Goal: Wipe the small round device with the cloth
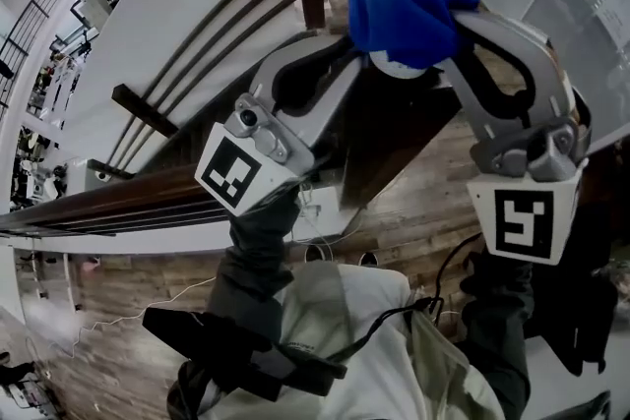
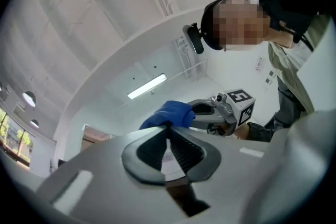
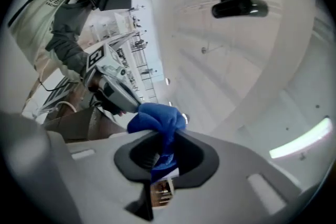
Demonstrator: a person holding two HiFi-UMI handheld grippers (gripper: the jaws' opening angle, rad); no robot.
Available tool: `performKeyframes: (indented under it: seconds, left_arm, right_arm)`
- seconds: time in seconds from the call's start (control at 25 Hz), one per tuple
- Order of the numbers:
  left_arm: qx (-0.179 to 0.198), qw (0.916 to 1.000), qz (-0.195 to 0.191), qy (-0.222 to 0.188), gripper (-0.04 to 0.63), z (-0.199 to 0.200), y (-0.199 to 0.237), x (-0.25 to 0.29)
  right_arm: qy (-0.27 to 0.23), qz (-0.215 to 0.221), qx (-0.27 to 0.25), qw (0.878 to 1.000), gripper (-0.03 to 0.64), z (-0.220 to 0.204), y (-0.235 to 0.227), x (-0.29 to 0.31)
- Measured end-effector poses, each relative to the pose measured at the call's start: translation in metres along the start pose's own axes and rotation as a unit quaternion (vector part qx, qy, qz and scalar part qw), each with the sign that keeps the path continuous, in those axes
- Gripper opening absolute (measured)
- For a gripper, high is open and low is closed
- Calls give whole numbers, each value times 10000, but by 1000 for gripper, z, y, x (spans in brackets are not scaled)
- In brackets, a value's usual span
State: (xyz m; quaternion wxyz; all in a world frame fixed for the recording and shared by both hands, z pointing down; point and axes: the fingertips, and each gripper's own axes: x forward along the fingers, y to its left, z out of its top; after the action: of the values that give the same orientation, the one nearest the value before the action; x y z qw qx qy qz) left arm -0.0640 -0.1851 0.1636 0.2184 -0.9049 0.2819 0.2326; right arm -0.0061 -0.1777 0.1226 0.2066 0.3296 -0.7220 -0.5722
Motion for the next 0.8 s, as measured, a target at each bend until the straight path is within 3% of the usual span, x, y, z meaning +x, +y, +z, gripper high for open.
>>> performKeyframes:
  seconds: [0.04, 0.16, 0.32, 0.52, 0.6, 0.68, 0.8]
  left_arm:
    - [31, 9999, 58, -108, 6, 7, 3, 1]
    - [122, 9997, 159, -161, 5, 18, 10, 3]
    - [221, 9989, 285, 295, 5, 4, 18, 8]
    - [373, 9905, 159, 1310, 5, -24, 16, 19]
    - [442, 9877, 156, 1491, 5, -27, 15, 22]
    - [567, 9866, 174, 1523, 5, -27, 14, 27]
    - [676, 9848, 201, 1588, 5, -28, 13, 30]
  right_arm:
    - [25, -260, 114, 9996, 58, -4, -14, -5]
    - [252, -665, 534, 9960, 58, -20, -37, -15]
    - [847, -200, 587, 9945, 58, -38, 7, -5]
    - [888, 407, 1036, 9898, 58, -38, 55, 0]
    - [848, 515, 1338, 9860, 58, -39, 63, 0]
    - [685, 471, 1671, 9824, 58, -40, 63, -3]
    - [471, -33, 2057, 9775, 58, -45, 46, -7]
